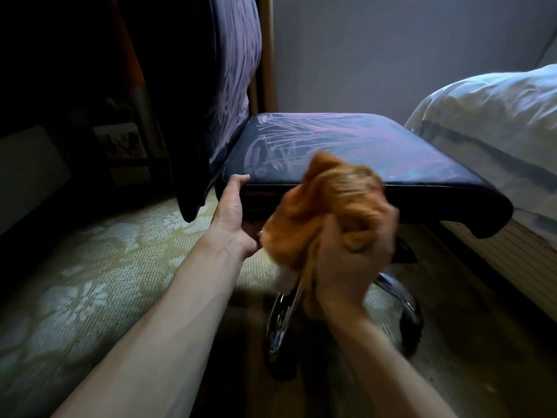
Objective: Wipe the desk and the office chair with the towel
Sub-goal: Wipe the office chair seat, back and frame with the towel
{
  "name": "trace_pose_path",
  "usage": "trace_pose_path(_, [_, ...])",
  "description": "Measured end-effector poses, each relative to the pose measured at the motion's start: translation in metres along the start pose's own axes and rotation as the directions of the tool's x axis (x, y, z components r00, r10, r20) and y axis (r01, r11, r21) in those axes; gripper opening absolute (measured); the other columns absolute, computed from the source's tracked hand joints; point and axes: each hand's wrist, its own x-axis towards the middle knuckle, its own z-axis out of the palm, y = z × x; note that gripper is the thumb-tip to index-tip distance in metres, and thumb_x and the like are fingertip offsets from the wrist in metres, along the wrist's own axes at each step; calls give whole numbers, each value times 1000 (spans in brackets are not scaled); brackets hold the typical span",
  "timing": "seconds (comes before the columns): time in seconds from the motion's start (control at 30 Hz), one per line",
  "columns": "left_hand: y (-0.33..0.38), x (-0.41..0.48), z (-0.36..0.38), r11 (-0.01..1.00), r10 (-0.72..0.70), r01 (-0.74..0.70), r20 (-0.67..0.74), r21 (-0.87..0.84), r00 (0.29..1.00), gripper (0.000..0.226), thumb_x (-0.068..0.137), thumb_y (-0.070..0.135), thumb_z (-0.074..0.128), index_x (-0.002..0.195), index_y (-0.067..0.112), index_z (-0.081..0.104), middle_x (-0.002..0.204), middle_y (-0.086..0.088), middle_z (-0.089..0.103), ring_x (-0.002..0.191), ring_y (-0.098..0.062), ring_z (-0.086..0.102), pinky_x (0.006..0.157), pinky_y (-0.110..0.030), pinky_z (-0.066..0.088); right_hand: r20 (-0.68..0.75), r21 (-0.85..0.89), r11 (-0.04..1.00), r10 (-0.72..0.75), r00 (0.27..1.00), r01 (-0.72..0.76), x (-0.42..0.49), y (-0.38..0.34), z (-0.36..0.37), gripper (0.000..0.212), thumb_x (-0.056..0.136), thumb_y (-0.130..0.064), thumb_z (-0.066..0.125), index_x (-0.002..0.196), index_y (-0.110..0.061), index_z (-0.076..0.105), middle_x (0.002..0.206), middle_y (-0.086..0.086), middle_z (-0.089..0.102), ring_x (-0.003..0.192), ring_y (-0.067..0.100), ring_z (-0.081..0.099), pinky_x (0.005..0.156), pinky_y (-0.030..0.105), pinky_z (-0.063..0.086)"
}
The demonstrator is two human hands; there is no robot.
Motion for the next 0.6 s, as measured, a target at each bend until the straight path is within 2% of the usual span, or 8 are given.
trace_pose_path(0.07, [6, -1, -6, 998, 38, -34, -78, 54, 996, 41, 80, 53, 69, 100, 19, 76, 88, -4, 79, 91, -25, 73, 89, -43, 55, -198, -19, 999, 22, 980, -27, 23, 7, -10, 41, 77, -18, 67, 111, 3, 60, 111, 4, 71, 103, 12, 68, 95, 33, 52])
trace_pose_path(0.13, [12, -2, -11, 995, 78, -67, -139, 77, 987, 40, 80, 55, 70, 101, 22, 73, 92, -2, 78, 97, -24, 72, 95, -46, 51, -266, -57, 992, 89, 960, -108, 38, 13, -17, 46, 79, -25, 68, 119, -6, 56, 127, 10, 66, 117, 21, 65, 106, 44, 48])
trace_pose_path(0.27, [16, -3, -18, 996, 56, -45, -158, 73, 986, 31, 84, 49, 72, 101, 24, 69, 101, -1, 73, 100, -21, 70, 98, -46, 51, -11, -302, 951, -73, 997, 66, 32, 24, -9, 40, 82, -30, 68, 116, -19, 52, 151, 17, 51, 146, 35, 42, 119, 55, 32])
trace_pose_path(0.33, [14, -4, -18, 995, 58, -44, -151, 92, 987, 30, 88, 49, 70, 104, 24, 70, 104, -1, 73, 101, -21, 70, 100, -48, 51, 82, -353, 927, -101, 991, 124, 21, 25, 6, 46, 79, -31, 67, 120, -18, 51, 150, 19, 52, 142, 41, 44, 116, 58, 35])
trace_pose_path(0.43, [12, -3, -14, 992, 78, -60, -157, 114, 985, 26, 92, 46, 66, 98, 22, 70, 98, -1, 73, 97, -21, 72, 100, -49, 53, 98, -318, 941, -94, 991, 120, 4, 17, 26, 46, 76, -20, 74, 118, -10, 56, 138, 17, 61, 126, 40, 56, 103, 54, 47])
trace_pose_path(0.5, [11, 0, -11, 990, 68, -49, -138, 133, 988, 25, 95, 44, 62, 89, 20, 67, 82, -2, 71, 76, -19, 71, 86, -37, 59, 233, -342, 920, -117, 965, 194, -14, 6, 40, 52, 73, -19, 76, 121, -12, 58, 127, 16, 64, 120, 41, 59, 110, 55, 43])
trace_pose_path(0.57, [14, 0, -10, 997, 41, -36, -59, 69, 997, 38, 102, 41, 53, 75, 16, 62, 57, -1, 62, 47, -14, 61, 51, -20, 52, 377, -313, 918, -115, 919, 243, -34, -5, 53, 52, 73, -24, 74, 122, -9, 63, 123, 13, 68, 123, 40, 59, 117, 59, 35])
trace_pose_path(0.6, [14, -1, -12, 999, 32, -32, -2, 39, 999, 46, 106, 41, 47, 70, 14, 62, 50, -1, 59, 39, -13, 58, 41, -17, 47, 407, -269, 939, -89, 909, 213, -41, -10, 58, 49, 74, -26, 72, 119, -8, 65, 122, 10, 70, 123, 37, 60, 115, 56, 39])
